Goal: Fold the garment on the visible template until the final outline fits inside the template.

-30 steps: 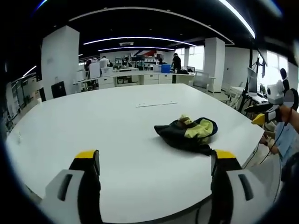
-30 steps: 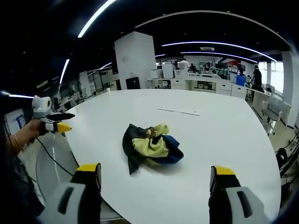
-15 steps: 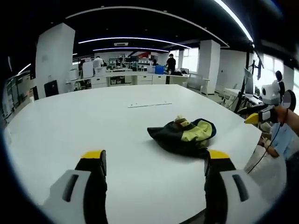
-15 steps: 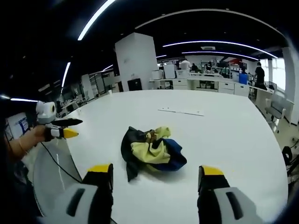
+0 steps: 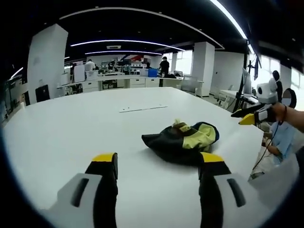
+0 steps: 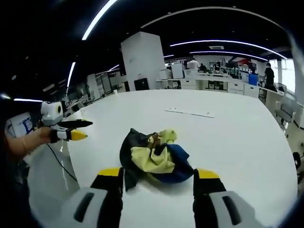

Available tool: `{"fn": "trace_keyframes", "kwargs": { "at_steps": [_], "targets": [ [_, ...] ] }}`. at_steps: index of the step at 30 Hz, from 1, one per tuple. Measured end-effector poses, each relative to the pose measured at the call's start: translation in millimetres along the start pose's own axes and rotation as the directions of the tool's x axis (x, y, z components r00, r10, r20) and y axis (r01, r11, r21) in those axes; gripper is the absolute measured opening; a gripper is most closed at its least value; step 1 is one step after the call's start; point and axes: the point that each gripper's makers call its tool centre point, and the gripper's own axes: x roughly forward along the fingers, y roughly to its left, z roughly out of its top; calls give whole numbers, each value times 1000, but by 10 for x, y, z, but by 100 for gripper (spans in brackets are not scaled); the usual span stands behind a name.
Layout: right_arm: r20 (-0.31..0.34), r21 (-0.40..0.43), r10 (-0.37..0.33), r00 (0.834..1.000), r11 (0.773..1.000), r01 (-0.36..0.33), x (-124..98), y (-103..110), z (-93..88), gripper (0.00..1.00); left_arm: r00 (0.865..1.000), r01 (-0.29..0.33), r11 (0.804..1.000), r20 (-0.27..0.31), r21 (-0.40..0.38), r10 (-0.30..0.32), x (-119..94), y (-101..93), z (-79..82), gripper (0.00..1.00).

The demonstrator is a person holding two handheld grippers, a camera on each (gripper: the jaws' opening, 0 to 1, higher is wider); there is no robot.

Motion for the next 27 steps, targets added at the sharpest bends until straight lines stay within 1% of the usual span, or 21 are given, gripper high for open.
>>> {"fn": "trace_keyframes", "kwargs": {
  "at_steps": [3,6,9,11,14,16,19,22,25,27],
  "targets": [
    [-6,2,10,1000,1000,-10,83,-20,-2,54,1000,16,1000,3,12,-16,79,-6,7,62],
    [-8,7,14,1000,1000,-14,151,-57,2,50,999,35,999,-5,2,-35,165,-14,-6,59],
    [-9,14,10,1000,1000,-10,227,-121,16,49,999,50,998,-10,23,-49,268,-23,-6,57],
    [-7,17,17,1000,1000,-17,268,-143,24,45,998,61,998,-13,31,-61,329,-29,4,56],
    [-9,16,24,1000,1000,-24,328,-177,31,42,997,74,997,-6,26,-73,416,-22,27,52],
    [-15,12,27,1000,1000,-26,361,-197,28,39,997,83,996,9,25,-83,473,-16,59,49],
    [-19,4,32,999,999,-32,421,-229,42,36,996,94,995,4,28,-94,548,-8,69,48],
    [-25,1,43,999,999,-43,492,-252,50,32,993,113,992,-25,53,-112,648,6,40,47],
    [-38,-16,49,998,999,-49,562,-267,49,28,991,133,989,-32,58,-131,729,11,33,45],
    [-43,-21,50,998,998,-51,608,-275,54,27,988,148,986,-49,78,-144,787,6,9,44]
  ]
}}
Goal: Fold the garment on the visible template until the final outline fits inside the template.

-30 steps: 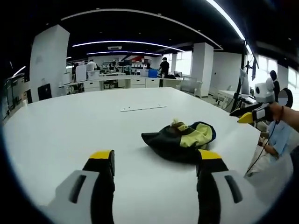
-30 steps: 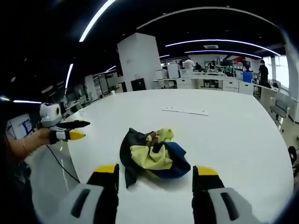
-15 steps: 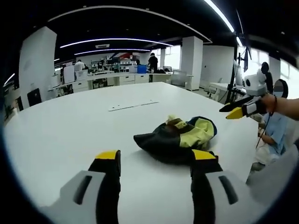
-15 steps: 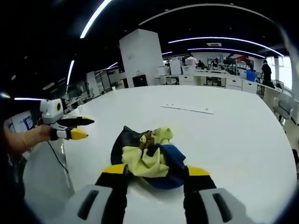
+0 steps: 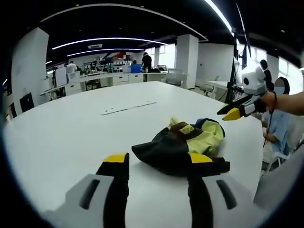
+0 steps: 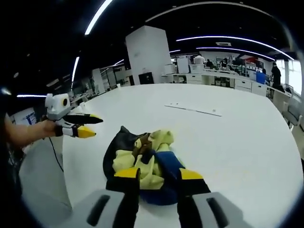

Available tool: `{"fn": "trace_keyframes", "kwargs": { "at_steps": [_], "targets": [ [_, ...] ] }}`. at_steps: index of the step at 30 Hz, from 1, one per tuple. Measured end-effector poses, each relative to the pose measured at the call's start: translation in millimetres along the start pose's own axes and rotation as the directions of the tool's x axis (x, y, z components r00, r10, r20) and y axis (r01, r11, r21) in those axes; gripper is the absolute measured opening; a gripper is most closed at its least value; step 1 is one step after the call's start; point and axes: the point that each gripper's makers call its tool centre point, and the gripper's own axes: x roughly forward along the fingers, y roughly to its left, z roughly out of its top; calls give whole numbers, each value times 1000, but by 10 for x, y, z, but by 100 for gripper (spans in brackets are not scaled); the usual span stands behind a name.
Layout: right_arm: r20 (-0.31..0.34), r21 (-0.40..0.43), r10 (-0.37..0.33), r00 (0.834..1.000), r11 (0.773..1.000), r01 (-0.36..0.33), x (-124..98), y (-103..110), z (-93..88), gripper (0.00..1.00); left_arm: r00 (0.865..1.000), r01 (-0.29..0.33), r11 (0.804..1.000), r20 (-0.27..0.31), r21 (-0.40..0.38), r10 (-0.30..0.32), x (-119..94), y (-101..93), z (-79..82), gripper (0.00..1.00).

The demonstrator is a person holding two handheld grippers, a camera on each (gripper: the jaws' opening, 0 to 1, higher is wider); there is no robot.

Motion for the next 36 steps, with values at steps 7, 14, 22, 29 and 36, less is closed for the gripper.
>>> {"fn": "trace_keyframes", "kwargs": {
  "at_steps": [7,14,22,29,36],
  "targets": [
    [-29,-14,10,1000,1000,-11,145,-49,-35,22,998,41,999,-44,29,-39,199,1,-81,39],
    [-46,-11,17,999,1000,-17,226,-78,-66,19,992,81,994,-99,79,-73,383,7,-192,32],
    [-62,-20,17,998,1000,-18,268,-95,-95,16,980,132,983,-167,126,-110,508,-8,-329,24],
    [-72,-30,11,997,999,-13,286,-103,-127,12,974,141,978,-200,156,-109,540,-4,-403,16],
    [-71,-53,-3,997,999,-1,295,-120,-114,8,971,132,975,-223,177,-91,598,42,-424,6]
  ]
}}
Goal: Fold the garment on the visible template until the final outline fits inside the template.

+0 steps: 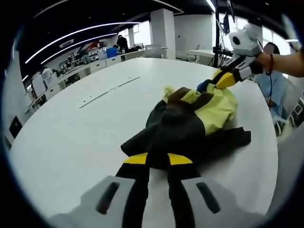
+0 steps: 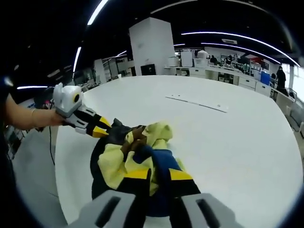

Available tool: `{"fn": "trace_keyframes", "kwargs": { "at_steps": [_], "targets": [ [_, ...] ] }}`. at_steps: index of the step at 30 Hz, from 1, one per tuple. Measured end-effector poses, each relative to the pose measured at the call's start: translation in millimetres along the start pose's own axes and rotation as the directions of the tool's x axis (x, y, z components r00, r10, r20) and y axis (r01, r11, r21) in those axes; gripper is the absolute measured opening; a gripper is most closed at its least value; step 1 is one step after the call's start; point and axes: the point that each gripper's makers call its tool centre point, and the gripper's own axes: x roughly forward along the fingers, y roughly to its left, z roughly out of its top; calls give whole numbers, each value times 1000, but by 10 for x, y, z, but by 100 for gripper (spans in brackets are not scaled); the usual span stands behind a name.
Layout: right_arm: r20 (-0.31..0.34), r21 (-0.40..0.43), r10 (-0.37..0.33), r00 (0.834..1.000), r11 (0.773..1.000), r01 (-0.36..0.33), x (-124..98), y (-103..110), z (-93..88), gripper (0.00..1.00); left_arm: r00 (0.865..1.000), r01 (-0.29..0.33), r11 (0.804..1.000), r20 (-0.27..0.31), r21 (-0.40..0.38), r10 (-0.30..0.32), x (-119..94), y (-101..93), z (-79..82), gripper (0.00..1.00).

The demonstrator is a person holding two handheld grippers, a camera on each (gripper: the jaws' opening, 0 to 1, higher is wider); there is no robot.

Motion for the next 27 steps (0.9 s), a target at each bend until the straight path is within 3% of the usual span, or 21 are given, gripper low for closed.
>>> {"fn": "trace_keyframes", "kwargs": {
  "at_steps": [2,10,15,22,27],
  "targets": [
    [2,-4,4,1000,1000,-4,0,9,6,6,1000,5,1000,-4,5,-5,10,-1,-2,0],
    [15,19,13,1000,1000,-13,-21,3,52,4,1000,1,1000,-3,7,-1,24,-2,5,0],
    [41,55,12,999,998,-14,-39,-39,110,2,1000,1,999,12,-37,0,-4,24,32,0],
    [10,60,26,1000,998,-26,-8,-32,33,0,1000,-1,998,22,-56,3,-9,39,61,0],
    [-27,-12,21,999,1000,-21,20,8,-38,0,1000,-12,998,24,-65,13,-48,48,88,0]
  ]
}}
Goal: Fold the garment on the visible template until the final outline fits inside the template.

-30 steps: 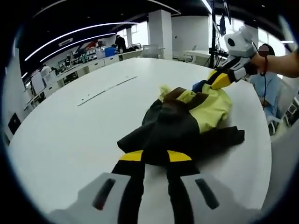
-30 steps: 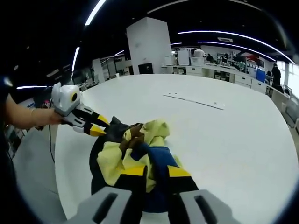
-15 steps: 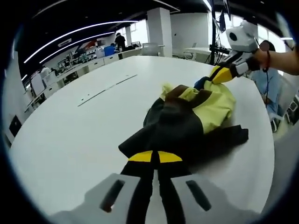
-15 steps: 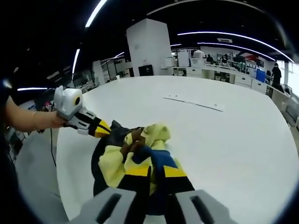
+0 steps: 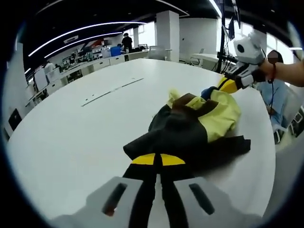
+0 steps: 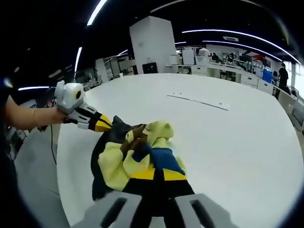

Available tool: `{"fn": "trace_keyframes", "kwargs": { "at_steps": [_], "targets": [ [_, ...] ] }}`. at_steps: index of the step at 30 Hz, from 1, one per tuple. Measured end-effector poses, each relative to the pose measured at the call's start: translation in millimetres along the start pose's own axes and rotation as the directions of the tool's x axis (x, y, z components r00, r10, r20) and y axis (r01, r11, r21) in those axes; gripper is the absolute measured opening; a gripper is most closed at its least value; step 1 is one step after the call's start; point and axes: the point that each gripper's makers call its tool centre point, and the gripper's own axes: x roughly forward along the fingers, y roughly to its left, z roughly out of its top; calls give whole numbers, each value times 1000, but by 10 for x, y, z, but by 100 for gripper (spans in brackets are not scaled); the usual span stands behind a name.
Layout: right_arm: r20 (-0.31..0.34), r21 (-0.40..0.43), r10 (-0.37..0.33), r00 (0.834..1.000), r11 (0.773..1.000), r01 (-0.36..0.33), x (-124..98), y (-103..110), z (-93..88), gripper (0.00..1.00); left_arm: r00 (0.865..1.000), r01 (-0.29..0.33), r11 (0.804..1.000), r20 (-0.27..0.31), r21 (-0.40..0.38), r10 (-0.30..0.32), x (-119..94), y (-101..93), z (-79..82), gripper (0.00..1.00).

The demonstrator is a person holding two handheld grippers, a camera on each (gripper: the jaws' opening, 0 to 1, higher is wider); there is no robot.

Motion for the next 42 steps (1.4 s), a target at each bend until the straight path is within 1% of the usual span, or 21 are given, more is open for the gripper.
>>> {"fn": "trace_keyframes", "kwargs": {
  "at_steps": [5,11,12,14,16,18,20,21,23,26,29,33,34,37,39,41,42],
  "targets": [
    [16,7,-9,1000,1000,9,-44,-24,52,0,1000,-21,1000,14,-8,22,-73,20,80,0],
    [56,16,-33,998,999,32,-169,-90,205,0,997,-53,999,51,-4,53,-242,91,285,0],
    [63,4,-45,997,999,44,-197,-108,242,0,996,-60,998,64,2,60,-287,109,341,0],
    [73,-62,-79,994,995,83,-237,-169,298,0,995,-64,998,77,1,64,-342,130,408,0],
    [64,-73,-97,993,992,102,-276,-203,311,0,993,-74,997,89,4,73,-394,169,480,0],
    [69,-82,-121,990,989,127,-327,-267,350,0,992,-81,997,98,8,80,-436,194,541,0],
    [84,-71,-131,988,988,137,-375,-314,401,0,988,-109,994,114,14,107,-489,263,624,0],
    [101,-52,-142,985,988,147,-411,-354,446,0,985,-123,992,126,12,121,-518,306,675,0],
    [120,-25,-154,981,987,158,-464,-416,508,0,978,-145,989,149,-4,144,-564,380,765,0],
    [141,-4,-165,976,986,167,-520,-498,594,0,968,-170,985,181,-20,171,-616,475,888,0],
    [152,14,-184,971,983,184,-553,-605,660,0,962,-187,982,197,-38,191,-617,566,970,0],
    [182,53,-200,963,980,194,-599,-734,763,0,951,-212,975,216,-69,222,-608,679,1062,0],
    [180,70,-207,962,978,198,-605,-787,780,0,948,-215,974,223,-74,226,-606,702,1085,0],
    [183,83,-226,957,973,214,-608,-921,831,0,942,-223,970,235,-99,241,-574,779,1150,0],
    [192,102,-232,954,971,216,-594,-1008,873,0,938,-233,965,232,-124,256,-513,851,1175,0],
    [196,125,-242,950,967,220,-569,-1086,899,0,936,-240,962,231,-132,265,-431,911,1201,0],
    [199,129,-241,950,967,219,-551,-1117,913,0,938,-239,962,226,-132,264,-394,929,1206,0]
  ]
}}
